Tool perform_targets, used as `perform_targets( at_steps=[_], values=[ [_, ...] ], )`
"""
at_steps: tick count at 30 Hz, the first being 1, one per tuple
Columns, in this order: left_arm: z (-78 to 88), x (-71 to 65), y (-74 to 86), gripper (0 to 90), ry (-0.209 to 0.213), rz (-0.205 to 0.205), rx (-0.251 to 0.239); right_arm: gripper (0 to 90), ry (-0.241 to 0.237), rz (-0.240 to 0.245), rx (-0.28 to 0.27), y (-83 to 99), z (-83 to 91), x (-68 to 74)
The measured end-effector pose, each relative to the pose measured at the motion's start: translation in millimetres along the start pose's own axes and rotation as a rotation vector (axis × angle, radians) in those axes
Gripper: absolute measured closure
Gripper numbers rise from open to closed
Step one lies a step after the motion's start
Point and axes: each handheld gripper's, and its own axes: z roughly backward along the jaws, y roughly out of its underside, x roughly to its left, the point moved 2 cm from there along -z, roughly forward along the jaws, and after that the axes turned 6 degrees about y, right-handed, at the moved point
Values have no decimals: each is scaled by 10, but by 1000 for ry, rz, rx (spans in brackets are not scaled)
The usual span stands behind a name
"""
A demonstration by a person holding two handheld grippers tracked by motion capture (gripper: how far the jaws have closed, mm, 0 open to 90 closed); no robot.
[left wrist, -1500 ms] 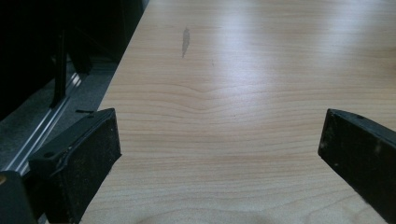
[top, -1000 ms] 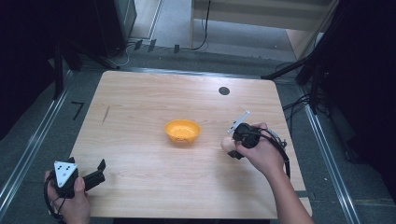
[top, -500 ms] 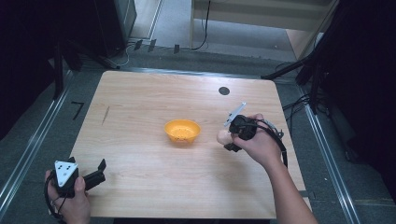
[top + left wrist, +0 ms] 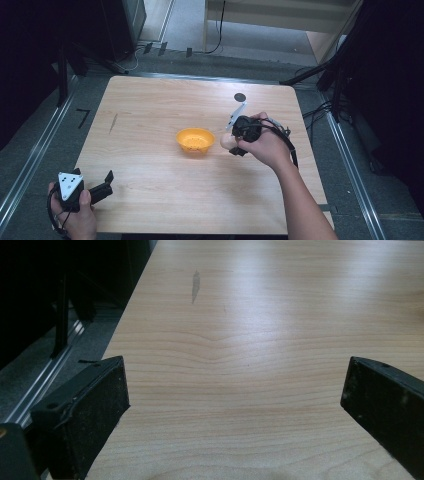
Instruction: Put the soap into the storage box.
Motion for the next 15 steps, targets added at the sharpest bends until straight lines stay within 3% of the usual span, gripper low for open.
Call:
perform_targets(
  at_steps=[15],
  values=[
    [4, 10, -2, 0, 4, 11, 1, 334, 0, 89, 9, -406, 0, -10]
  ],
)
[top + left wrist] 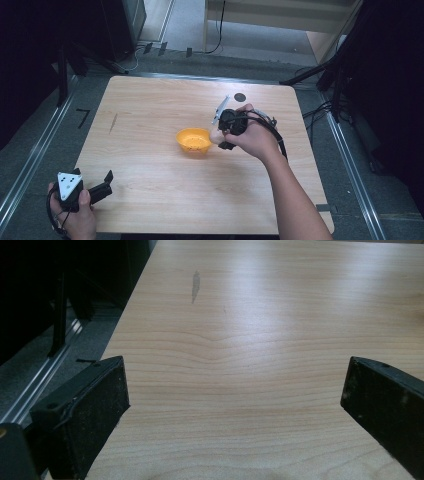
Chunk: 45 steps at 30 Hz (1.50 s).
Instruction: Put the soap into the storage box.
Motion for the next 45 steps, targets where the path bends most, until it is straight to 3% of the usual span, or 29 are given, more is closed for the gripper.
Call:
perform_targets(
  at_steps=[12, 20, 35, 45],
  values=[
    [0, 8, 1, 0, 6, 7, -6, 334, -15, 23, -11, -211, -84, -52],
    [2, 9, 1, 0, 6, 7, -5, 334, -32, 39, -8, -349, -166, -12],
    [-3, 14, 0, 0, 8, 13, -8, 334, -61, 61, -48, -609, -308, -12],
    [4, 25, 0, 0, 15, 27, -11, 333, -92, 71, -18, -716, -503, 4]
  ],
)
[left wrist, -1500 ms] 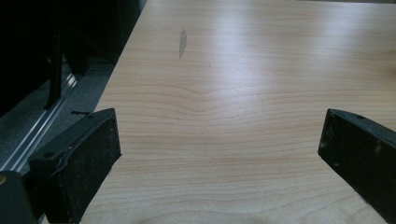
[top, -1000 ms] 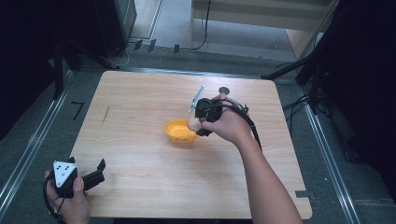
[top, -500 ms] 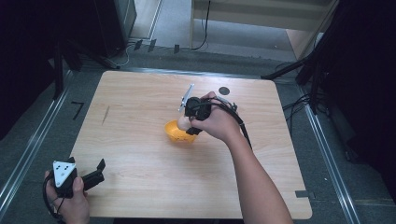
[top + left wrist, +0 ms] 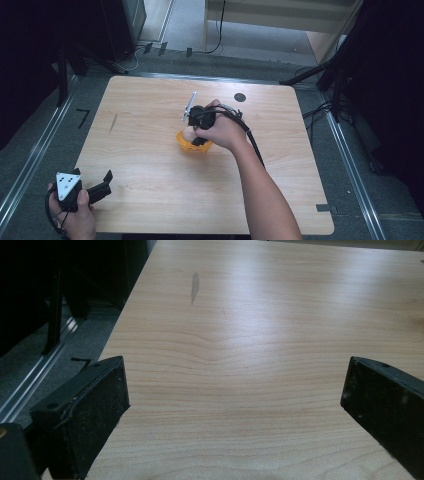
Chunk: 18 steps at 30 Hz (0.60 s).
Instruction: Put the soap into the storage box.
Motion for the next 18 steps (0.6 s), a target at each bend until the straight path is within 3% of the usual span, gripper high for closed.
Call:
perform_targets(
  at_steps=[18],
  values=[
    [-2, 10, 0, 0, 4, 8, -1, 333, -26, -4, 17, -28, -191, -41]
  ],
)
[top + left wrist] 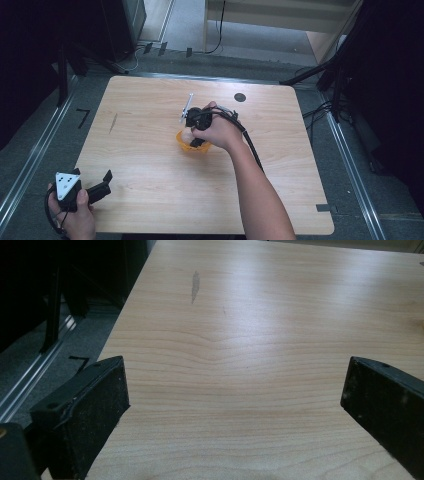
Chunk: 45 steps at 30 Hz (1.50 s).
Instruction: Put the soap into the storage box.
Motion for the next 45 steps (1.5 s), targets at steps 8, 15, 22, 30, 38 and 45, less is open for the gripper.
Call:
perform_targets(
  at_steps=[8, 15, 22, 30, 38, 45],
  values=[
    [0, 5, -1, 0, -1, 6, 1, 332, -2, -19, 5, 41, -50, -22],
    [-2, 10, -2, 0, 0, 9, 0, 310, -21, -53, -27, 67, -22, -41],
    [-3, 8, -2, 0, -2, 7, 0, 311, -7, -69, -35, 121, 56, -60],
    [-2, 4, -2, 0, -3, -1, 5, 309, 9, -98, -61, 239, 148, -47],
    [-7, -4, -1, 0, -8, -7, 4, 293, 31, -129, -88, 450, 209, -46],
    [-10, -5, -3, 0, -9, -9, 9, 271, 47, -168, -102, 659, 267, -40]
  ],
)
